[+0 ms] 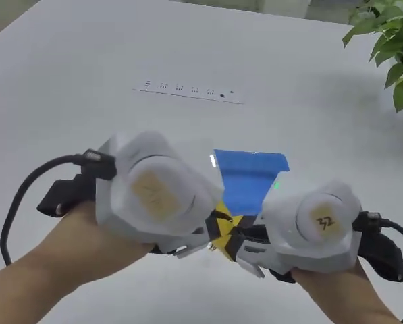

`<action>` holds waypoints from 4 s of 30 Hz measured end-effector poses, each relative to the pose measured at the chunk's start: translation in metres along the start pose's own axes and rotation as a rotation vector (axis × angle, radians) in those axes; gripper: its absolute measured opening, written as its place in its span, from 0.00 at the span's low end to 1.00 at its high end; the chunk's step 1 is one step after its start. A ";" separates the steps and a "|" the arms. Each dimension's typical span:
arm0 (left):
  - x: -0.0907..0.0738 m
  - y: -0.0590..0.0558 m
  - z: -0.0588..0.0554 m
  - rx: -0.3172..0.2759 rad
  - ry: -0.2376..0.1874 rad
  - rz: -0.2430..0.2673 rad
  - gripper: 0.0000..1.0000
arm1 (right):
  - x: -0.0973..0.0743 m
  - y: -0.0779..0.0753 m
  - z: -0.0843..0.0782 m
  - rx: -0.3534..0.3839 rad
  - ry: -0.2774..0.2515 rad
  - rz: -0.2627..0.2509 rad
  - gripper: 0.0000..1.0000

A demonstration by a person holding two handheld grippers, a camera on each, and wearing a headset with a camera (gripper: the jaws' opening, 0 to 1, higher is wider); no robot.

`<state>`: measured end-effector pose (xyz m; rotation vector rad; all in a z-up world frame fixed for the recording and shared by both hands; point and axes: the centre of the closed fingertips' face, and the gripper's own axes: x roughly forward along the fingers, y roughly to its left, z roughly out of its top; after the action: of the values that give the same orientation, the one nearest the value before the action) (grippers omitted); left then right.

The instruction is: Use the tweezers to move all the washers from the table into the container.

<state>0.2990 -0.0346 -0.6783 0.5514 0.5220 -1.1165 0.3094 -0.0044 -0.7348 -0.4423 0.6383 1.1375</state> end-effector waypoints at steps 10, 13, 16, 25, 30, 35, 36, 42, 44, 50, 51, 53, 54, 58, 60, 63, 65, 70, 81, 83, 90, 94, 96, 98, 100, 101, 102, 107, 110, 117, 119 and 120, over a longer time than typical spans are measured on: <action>-0.010 0.021 0.024 0.045 -0.028 0.046 0.00 | -0.012 -0.020 0.025 -0.025 -0.037 -0.049 0.03; -0.012 0.028 0.031 0.055 -0.037 0.061 0.00 | -0.015 -0.027 0.033 -0.027 -0.054 -0.066 0.03; -0.013 0.038 0.037 0.056 -0.054 0.085 0.00 | -0.017 -0.036 0.042 -0.022 -0.078 -0.100 0.03; -0.002 0.062 0.044 0.038 -0.062 0.147 0.00 | -0.010 -0.066 0.048 -0.043 -0.074 -0.154 0.03; 0.015 0.073 0.036 0.006 -0.035 0.168 0.00 | 0.001 -0.081 0.038 -0.024 -0.051 -0.177 0.03; 0.030 0.079 0.025 0.005 -0.006 0.176 0.00 | 0.014 -0.089 0.029 0.008 -0.036 -0.177 0.03; 0.034 0.080 0.022 -0.002 -0.005 0.167 0.00 | 0.017 -0.091 0.025 -0.004 -0.021 -0.181 0.03; 0.045 0.083 0.009 0.014 0.030 0.148 0.00 | 0.031 -0.093 0.016 0.009 -0.001 -0.159 0.03; 0.047 0.085 0.005 0.018 0.041 0.148 0.00 | 0.037 -0.095 0.014 0.011 0.006 -0.150 0.03; 0.055 0.087 -0.008 0.020 0.074 0.149 0.00 | 0.050 -0.095 0.007 0.008 0.035 -0.124 0.03; 0.056 0.087 -0.010 0.019 0.076 0.149 0.00 | 0.051 -0.095 0.006 0.008 0.038 -0.122 0.03; 0.057 0.087 -0.013 0.014 0.080 0.147 0.00 | 0.054 -0.094 0.004 0.005 0.045 -0.119 0.03; 0.058 0.087 -0.014 0.012 0.082 0.146 0.00 | 0.055 -0.093 0.003 0.007 0.050 -0.115 0.03; 0.059 0.087 -0.016 0.007 0.080 0.148 0.00 | 0.057 -0.093 0.002 0.013 0.049 -0.113 0.03; 0.059 0.088 -0.016 0.003 0.079 0.149 0.00 | 0.057 -0.094 0.002 0.024 0.046 -0.110 0.03; 0.059 0.087 -0.016 0.004 0.081 0.149 0.00 | 0.057 -0.093 0.002 0.024 0.047 -0.112 0.03; 0.058 0.085 -0.015 0.013 0.087 0.150 0.00 | 0.056 -0.092 0.002 0.017 0.049 -0.113 0.04; 0.047 0.081 -0.008 0.041 0.082 0.170 0.00 | 0.046 -0.090 0.009 -0.020 0.031 -0.138 0.05; 0.006 0.063 0.026 0.012 -0.040 0.199 0.00 | 0.000 -0.070 0.037 -0.069 -0.071 -0.224 0.05; 0.000 0.057 0.031 0.014 -0.057 0.201 0.00 | -0.007 -0.065 0.040 -0.068 -0.087 -0.231 0.05; -0.013 0.038 0.039 0.027 -0.082 0.206 0.00 | -0.021 -0.047 0.043 -0.050 -0.126 -0.229 0.05; -0.015 0.028 0.037 0.030 -0.077 0.201 0.00 | -0.022 -0.035 0.038 -0.001 -0.149 -0.197 0.06; -0.016 0.024 0.034 0.016 -0.079 0.191 0.00 | -0.022 -0.031 0.036 -0.002 -0.151 -0.192 0.06; -0.016 0.021 0.030 0.004 -0.075 0.183 0.00 | -0.020 -0.028 0.032 0.003 -0.148 -0.188 0.07; -0.015 0.017 0.025 -0.005 -0.072 0.180 0.00 | -0.019 -0.026 0.027 0.016 -0.148 -0.180 0.08; -0.015 0.015 0.023 -0.012 -0.072 0.177 0.00 | -0.018 -0.023 0.026 0.029 -0.151 -0.165 0.08; -0.015 0.012 0.020 -0.022 -0.069 0.170 0.00 | -0.016 -0.019 0.023 0.051 -0.151 -0.146 0.08; -0.011 0.004 0.008 -0.052 -0.051 0.149 0.00 | -0.008 -0.009 0.013 0.057 -0.131 -0.125 0.09; -0.008 0.002 0.003 -0.053 -0.036 0.145 0.00 | -0.002 -0.007 0.009 0.083 -0.127 -0.109 0.09; 0.006 0.005 -0.010 -0.081 -0.013 0.117 0.00 | 0.009 -0.010 -0.004 0.108 -0.109 -0.099 0.09; 0.010 0.006 -0.013 -0.078 -0.001 0.108 0.00 | 0.013 -0.012 -0.009 0.136 -0.103 -0.088 0.09; 0.013 0.007 -0.014 -0.076 0.002 0.106 0.00 | 0.015 -0.014 -0.010 0.142 -0.104 -0.089 0.09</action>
<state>0.3082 -0.0321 -0.6964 0.5085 0.5281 -0.9914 0.3239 -0.0055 -0.7523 -0.2862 0.5985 1.0171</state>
